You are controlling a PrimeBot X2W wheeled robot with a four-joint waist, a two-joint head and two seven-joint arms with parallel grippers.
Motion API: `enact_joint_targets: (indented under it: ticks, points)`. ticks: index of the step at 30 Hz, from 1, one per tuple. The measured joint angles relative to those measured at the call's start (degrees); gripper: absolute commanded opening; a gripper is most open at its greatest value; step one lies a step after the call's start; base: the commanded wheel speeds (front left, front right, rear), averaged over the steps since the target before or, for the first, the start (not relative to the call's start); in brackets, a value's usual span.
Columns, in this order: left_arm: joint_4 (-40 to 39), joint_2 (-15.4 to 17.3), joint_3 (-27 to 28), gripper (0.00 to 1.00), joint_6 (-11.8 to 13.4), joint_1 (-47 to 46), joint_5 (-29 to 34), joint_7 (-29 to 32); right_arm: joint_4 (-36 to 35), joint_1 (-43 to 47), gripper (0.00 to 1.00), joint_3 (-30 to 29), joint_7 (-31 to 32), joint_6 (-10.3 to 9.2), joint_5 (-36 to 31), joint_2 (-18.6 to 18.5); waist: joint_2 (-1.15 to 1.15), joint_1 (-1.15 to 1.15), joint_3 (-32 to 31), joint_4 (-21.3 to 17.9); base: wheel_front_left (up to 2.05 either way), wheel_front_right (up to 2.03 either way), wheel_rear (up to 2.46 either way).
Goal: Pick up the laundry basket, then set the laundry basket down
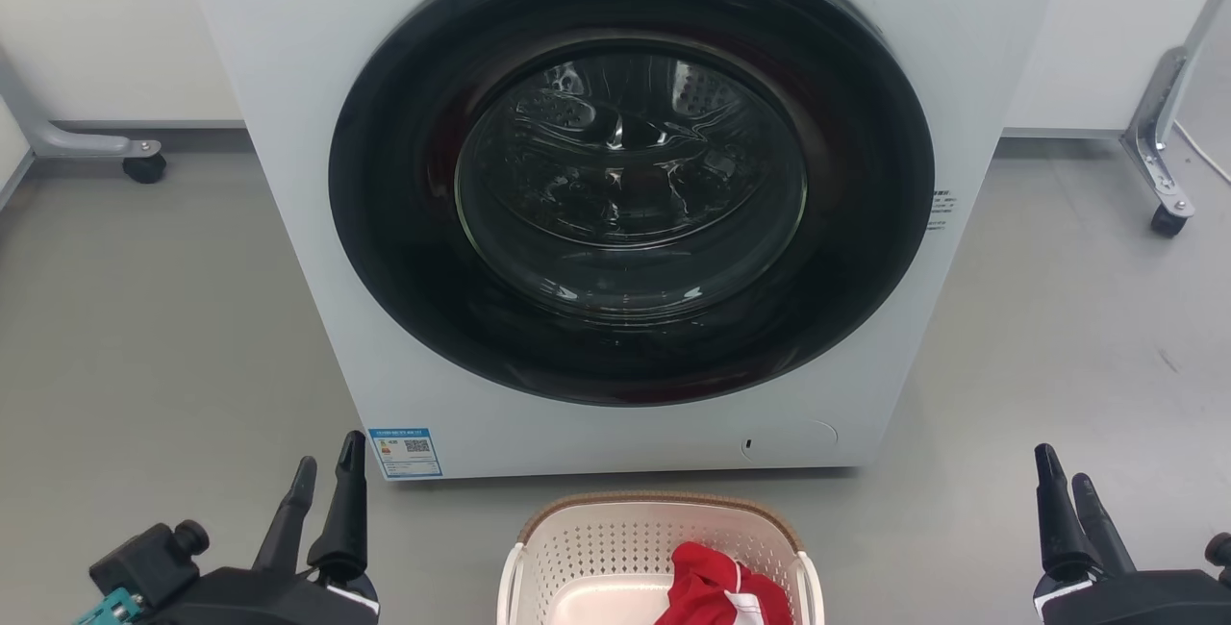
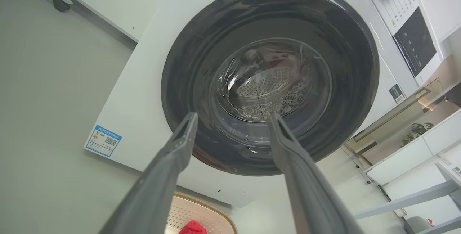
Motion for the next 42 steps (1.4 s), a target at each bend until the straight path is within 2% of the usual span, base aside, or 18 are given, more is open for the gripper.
enact_joint_targets:
  ticks: [19,42]
  points:
    - [-1.65,3.03,-6.58,1.00,3.97,0.03,18.07,-3.89,-0.48,-0.14,1.00,6.97,-3.72,-4.02,-17.82,-3.78,0.00,0.00,-0.26,0.40,0.00,0.00,0.00]
    - [-1.32,3.48,-10.01,1.00,7.59,0.53,31.08,-4.24,2.18,-0.08,1.00,12.45,-6.77,-7.24,-32.05,-5.43,0.00,0.00,-0.41,0.70,0.00,0.00,0.00]
